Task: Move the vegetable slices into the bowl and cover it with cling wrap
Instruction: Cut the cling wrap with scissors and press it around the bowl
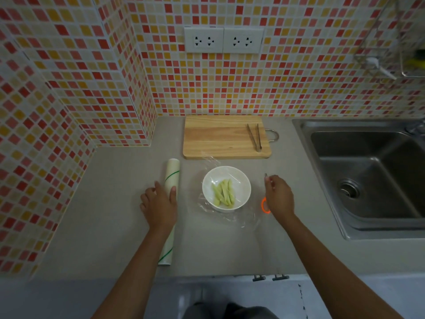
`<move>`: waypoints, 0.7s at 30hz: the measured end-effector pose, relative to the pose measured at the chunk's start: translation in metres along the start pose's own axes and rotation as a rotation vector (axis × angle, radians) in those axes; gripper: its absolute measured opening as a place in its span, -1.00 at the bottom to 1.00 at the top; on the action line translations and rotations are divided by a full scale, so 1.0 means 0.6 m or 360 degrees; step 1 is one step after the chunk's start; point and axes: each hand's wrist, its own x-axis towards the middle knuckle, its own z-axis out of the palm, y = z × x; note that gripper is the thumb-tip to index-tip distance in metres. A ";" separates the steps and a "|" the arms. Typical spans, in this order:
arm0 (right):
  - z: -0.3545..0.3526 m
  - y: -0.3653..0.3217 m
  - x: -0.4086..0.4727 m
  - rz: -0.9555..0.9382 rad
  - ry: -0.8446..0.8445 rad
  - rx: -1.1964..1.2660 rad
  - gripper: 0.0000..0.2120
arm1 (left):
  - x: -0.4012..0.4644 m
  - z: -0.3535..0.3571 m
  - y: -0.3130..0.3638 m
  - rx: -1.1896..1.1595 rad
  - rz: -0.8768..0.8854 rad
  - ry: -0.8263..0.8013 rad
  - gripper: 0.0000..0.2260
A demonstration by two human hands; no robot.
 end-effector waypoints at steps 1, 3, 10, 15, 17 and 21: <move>0.005 -0.012 0.001 -0.0047 -0.0042 0.0201 -0.72 | -0.003 -0.004 0.005 -0.0047 0.0086 0.0133 -0.53; 0.015 -0.038 0.000 -0.0062 -0.0181 0.0542 -0.71 | -0.010 -0.007 0.022 -0.0234 0.0363 0.0317 -0.63; 0.040 -0.073 -0.007 0.0221 -0.0458 0.0905 -0.59 | -0.044 0.037 0.132 -0.1157 0.0088 -0.0306 -0.68; 0.024 -0.049 -0.018 0.0165 -0.0094 0.0547 -0.47 | -0.037 0.057 0.151 -0.1211 -0.0060 -0.0272 -0.67; 0.020 -0.048 -0.014 0.0085 -0.0075 0.0555 -0.54 | -0.034 0.065 0.152 -0.1244 -0.0074 -0.0238 -0.71; 0.032 -0.065 0.009 -0.0065 -0.0424 0.0722 -0.62 | -0.028 0.077 0.154 -0.1398 -0.0189 -0.0180 -0.80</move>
